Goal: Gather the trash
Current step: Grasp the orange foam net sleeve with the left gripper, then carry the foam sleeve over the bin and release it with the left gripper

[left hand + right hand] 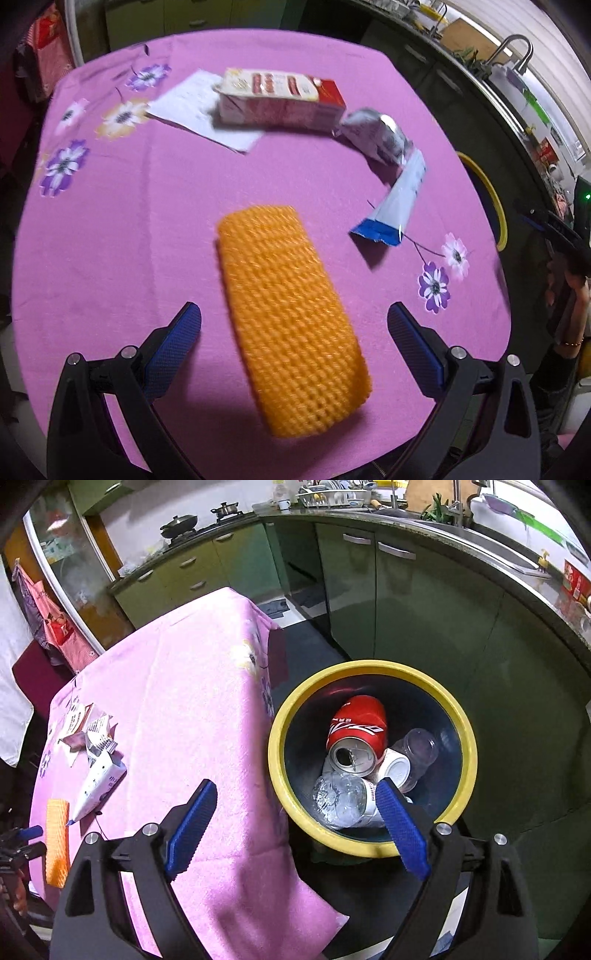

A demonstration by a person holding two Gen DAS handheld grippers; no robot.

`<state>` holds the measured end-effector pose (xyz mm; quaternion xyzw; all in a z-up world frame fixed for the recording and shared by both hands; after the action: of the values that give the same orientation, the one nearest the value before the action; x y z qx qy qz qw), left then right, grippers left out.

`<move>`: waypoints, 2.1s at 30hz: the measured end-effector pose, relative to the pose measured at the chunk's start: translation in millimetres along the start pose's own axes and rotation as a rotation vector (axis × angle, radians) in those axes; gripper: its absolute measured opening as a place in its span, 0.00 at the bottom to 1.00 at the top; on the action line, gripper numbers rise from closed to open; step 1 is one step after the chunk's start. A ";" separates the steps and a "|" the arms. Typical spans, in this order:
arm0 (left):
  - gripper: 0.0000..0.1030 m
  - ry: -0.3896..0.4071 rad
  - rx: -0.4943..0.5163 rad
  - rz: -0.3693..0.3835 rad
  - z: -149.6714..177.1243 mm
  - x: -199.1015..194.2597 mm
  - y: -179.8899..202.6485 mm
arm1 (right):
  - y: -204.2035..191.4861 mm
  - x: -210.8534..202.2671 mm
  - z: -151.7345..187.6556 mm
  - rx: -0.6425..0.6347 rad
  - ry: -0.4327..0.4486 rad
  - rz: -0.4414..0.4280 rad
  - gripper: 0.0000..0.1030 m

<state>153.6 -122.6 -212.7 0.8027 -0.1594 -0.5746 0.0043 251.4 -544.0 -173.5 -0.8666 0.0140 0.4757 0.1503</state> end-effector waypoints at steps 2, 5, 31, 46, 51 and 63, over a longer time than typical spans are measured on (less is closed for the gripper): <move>0.93 -0.021 -0.011 -0.006 1.3 7.2 0.3 | 0.3 3.3 2.6 -0.002 -0.003 -0.008 0.84; 0.91 -0.031 -0.016 -0.016 2.5 11.4 1.9 | 0.2 3.7 4.4 -0.008 -0.003 -0.017 0.84; 0.13 0.178 0.347 -0.011 -31.8 -53.1 77.9 | 20.1 -12.9 16.2 0.053 0.059 -0.025 0.86; 0.13 0.080 0.727 0.300 -127.2 -6.6 308.0 | 104.2 -56.1 50.0 0.255 0.150 0.025 0.86; 0.13 0.038 0.779 0.287 -159.1 57.0 383.3 | 129.9 -71.5 58.6 0.320 0.175 0.032 0.86; 0.62 -0.034 0.714 0.178 -188.0 179.4 429.1 | 163.3 -73.4 73.5 0.403 0.165 0.003 0.87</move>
<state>271.4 -609.8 -232.6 0.7271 -0.4191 -0.4933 -0.2286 123.6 -688.5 -189.9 -0.8549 0.1221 0.3911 0.3183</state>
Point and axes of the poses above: each gripper's, at about its wrist camera, not at the fingertips, and x roughly the way its jaws point, y to its right, z to its underside, the point moved 9 cm from there along x, roughly the way its jaws point, and after that the axes turned 6 degrees about x, right-handed, at the moved point
